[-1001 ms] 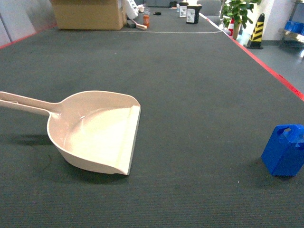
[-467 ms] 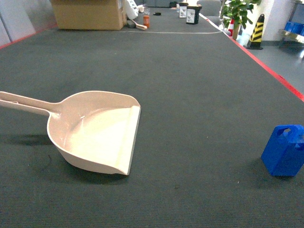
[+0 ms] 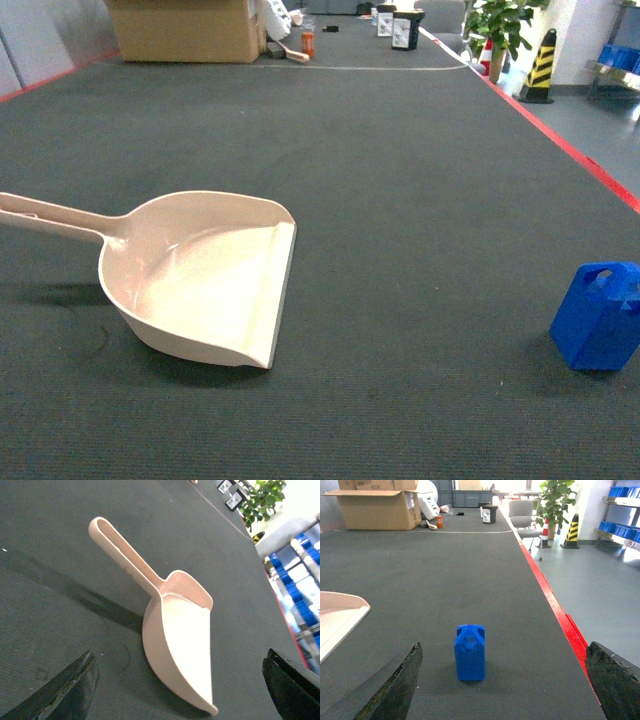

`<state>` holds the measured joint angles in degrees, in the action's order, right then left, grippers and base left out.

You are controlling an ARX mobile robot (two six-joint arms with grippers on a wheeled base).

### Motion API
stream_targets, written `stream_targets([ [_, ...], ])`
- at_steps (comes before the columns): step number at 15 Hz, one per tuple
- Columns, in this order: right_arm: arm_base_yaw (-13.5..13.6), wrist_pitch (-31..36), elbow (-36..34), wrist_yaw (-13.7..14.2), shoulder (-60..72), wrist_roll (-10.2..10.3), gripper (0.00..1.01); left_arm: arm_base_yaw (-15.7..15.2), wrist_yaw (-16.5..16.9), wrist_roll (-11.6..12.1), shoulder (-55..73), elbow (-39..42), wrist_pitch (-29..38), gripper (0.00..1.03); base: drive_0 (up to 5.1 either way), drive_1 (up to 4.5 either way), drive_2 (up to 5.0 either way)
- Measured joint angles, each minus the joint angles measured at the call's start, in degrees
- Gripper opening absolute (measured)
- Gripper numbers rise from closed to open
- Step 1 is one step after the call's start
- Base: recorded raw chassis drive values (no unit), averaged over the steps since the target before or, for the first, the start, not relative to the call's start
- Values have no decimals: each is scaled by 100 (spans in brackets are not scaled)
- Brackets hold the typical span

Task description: Place part in tray to right shelf

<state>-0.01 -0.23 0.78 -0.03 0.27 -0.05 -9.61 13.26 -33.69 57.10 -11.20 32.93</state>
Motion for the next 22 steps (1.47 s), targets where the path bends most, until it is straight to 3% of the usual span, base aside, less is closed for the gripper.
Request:
stream_targets([
  [2, 0, -2, 0, 0, 0, 0, 98, -42, 76, -1158, 1731, -422, 1305, 98, 0, 0, 0],
  [4, 0, -2, 0, 0, 0, 0, 98, 39, -2, -1952, 3073, -761, 2284, 98, 0, 0, 0],
  [5, 0, -2, 0, 0, 0, 0, 98, 79, -15, -2203, 3569, -850, 2820, 98, 0, 0, 0],
  [8, 0, -2, 0, 0, 0, 0, 98, 59, -173, -2444, 3799, -837, 2903, 98, 0, 0, 0],
  [9, 0, -2, 0, 0, 0, 0, 98, 269, -538, -2498, 4583, -1314, 3523, 98, 0, 0, 0],
  [10, 0, -2, 0, 0, 0, 0, 98, 323, -573, -2570, 5281, -2162, 3388, 98, 0, 0, 0],
  [13, 0, -2, 0, 0, 0, 0, 98, 269, -654, -2809, 5812, -2629, 3316, 98, 0, 0, 0],
  [22, 0, -2, 0, 0, 0, 0, 98, 273, -702, -3064, 6050, -2990, 3379, 98, 0, 0, 0],
])
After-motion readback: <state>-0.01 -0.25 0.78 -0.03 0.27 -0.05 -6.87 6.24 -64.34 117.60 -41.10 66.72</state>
